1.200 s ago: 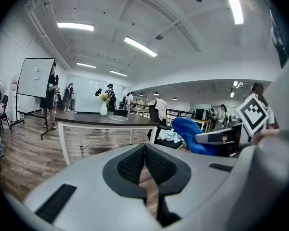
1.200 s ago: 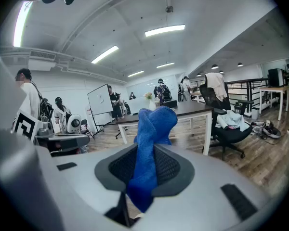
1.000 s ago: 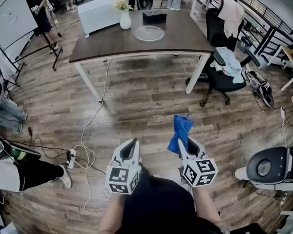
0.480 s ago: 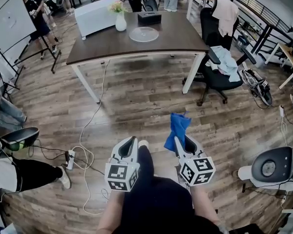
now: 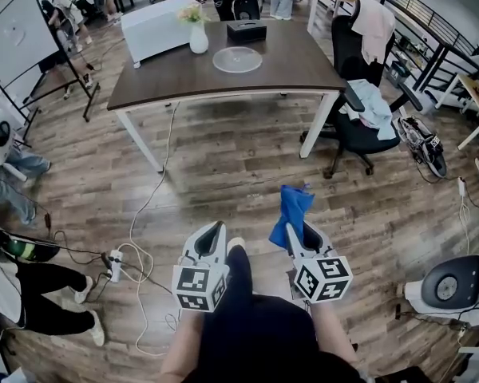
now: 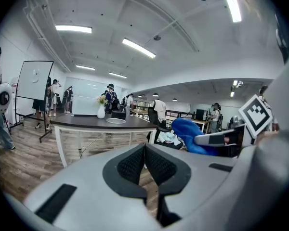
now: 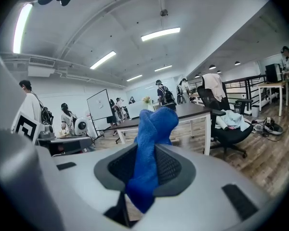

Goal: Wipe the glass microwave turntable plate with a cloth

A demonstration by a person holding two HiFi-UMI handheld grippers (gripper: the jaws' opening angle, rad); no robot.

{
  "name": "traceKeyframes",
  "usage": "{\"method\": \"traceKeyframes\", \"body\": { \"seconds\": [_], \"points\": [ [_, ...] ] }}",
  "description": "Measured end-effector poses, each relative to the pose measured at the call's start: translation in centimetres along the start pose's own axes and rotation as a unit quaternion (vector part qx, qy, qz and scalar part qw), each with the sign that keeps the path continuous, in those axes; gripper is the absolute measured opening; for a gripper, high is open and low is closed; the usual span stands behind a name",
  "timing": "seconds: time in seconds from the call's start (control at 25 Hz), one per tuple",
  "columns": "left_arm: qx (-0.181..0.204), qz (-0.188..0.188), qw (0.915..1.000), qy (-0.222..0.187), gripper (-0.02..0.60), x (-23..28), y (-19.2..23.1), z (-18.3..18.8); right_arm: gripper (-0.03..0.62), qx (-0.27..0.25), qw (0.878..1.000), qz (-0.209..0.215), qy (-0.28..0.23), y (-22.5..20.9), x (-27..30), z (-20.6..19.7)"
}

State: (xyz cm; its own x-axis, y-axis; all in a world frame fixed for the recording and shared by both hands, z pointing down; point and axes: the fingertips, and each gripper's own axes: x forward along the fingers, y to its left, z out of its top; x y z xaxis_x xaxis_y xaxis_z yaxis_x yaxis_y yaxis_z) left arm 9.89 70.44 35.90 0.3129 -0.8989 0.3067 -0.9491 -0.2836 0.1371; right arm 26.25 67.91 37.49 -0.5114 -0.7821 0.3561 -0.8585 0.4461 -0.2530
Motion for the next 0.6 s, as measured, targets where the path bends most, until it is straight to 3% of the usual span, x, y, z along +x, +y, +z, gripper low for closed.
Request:
{"method": "traceKeyframes", "body": {
  "seconds": [0.6],
  "points": [
    [0.011,0.013,0.9998,0.000,0.006,8.0,5.8,4.3,0.084,0.016,1.000,-0.001,0.005,-2.3,9.4,4.7]
  ]
}}
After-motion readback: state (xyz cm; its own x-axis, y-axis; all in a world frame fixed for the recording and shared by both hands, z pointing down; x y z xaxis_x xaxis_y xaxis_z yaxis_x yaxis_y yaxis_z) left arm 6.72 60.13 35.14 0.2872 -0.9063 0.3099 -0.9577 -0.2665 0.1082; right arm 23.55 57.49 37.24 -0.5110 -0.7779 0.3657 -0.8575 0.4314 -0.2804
